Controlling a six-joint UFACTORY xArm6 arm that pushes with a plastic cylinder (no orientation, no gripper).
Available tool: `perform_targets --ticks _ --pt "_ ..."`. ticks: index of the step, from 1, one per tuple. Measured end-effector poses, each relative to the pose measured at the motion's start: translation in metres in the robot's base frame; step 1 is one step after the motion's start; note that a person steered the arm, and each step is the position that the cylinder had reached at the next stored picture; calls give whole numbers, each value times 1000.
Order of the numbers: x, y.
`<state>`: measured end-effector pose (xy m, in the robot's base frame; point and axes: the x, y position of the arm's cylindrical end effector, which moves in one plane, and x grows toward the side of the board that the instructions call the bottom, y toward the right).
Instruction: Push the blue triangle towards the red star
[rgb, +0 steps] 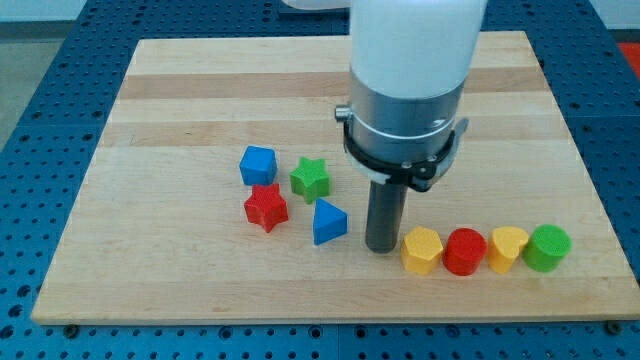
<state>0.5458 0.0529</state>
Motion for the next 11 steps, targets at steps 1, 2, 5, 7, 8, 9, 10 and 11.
perform_targets --ticks 1,2,5,7,8,9,10,11 --pt "-15 10" --pt "-21 11" --pt "-21 -28" --pt "-21 -48" --pt "-21 -48" --pt "-21 -51" --pt "-21 -53" --pt "-21 -53"
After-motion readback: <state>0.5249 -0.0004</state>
